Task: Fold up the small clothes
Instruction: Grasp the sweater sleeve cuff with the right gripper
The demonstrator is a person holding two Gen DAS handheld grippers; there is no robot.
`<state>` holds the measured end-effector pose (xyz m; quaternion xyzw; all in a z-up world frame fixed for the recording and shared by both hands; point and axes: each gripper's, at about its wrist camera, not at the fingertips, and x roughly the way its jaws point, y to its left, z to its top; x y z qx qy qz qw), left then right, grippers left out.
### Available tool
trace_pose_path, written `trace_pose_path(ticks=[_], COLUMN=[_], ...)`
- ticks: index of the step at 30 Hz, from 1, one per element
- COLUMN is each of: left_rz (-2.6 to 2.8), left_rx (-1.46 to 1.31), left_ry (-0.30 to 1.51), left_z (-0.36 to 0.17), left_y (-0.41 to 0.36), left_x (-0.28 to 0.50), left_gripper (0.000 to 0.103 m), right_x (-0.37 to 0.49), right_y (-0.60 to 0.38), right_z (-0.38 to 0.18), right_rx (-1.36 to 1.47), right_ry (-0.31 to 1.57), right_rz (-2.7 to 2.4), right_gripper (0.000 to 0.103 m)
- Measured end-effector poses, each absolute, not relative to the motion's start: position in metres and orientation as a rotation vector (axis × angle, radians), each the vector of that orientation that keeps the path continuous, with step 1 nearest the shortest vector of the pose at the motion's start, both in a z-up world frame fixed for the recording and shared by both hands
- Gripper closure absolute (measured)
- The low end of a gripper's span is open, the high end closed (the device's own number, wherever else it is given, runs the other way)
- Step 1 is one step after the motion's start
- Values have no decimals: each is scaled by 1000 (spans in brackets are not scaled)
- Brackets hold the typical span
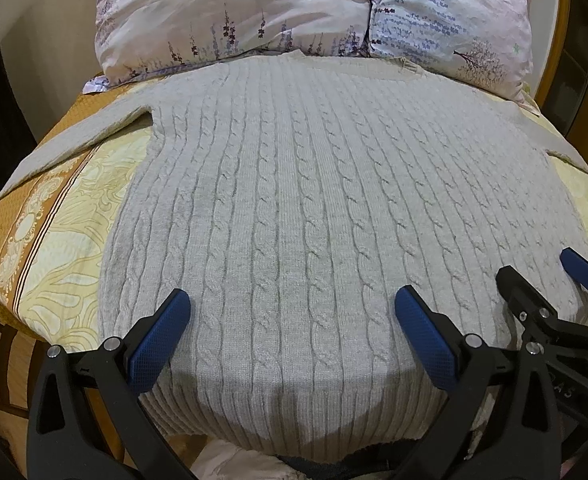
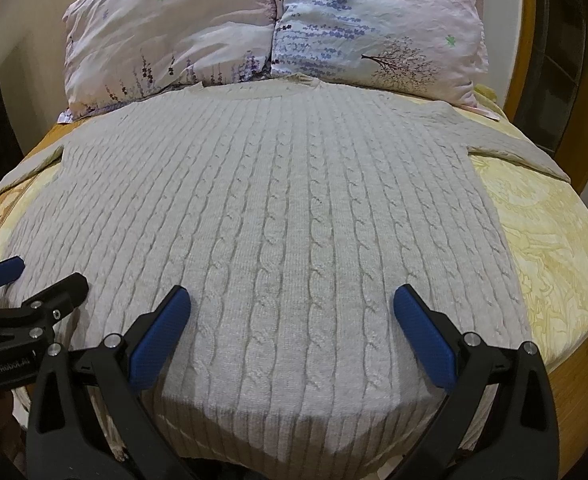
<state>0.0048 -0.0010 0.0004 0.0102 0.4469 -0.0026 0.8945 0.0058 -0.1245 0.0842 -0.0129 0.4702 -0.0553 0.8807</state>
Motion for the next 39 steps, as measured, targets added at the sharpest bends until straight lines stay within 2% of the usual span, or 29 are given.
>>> trace_pose_path(ticks=[13,16,22,24,30,36,39], left_rz=[-61,-80,-187,-225,-207,-222,-237], left_rx=[65,79,82,62,40,34,20], left_ry=[1046,1023,916,898,934,972,985], left_z=[7,15,37,42,43,39,35], left_y=[-2,-2,-4,-2,1,-7,-9], left_x=[37,49,77,93,141,172,178], left_gripper=[1,1,1,1,1,1,1], right_x=[20,30,65,79,95,101,110], right_y=[-145,-169,-280,-325,-438,-471,-470], right_z=[85,86,99,100,75,44,40], right_rx=[-33,59,346,451,764,907,894], right_ry=[1032,1033,930,914,903,921,904], right_rz=[77,93,-109,-201,-441,-490,-483], right_gripper=[2,2,3,19,47,55,56])
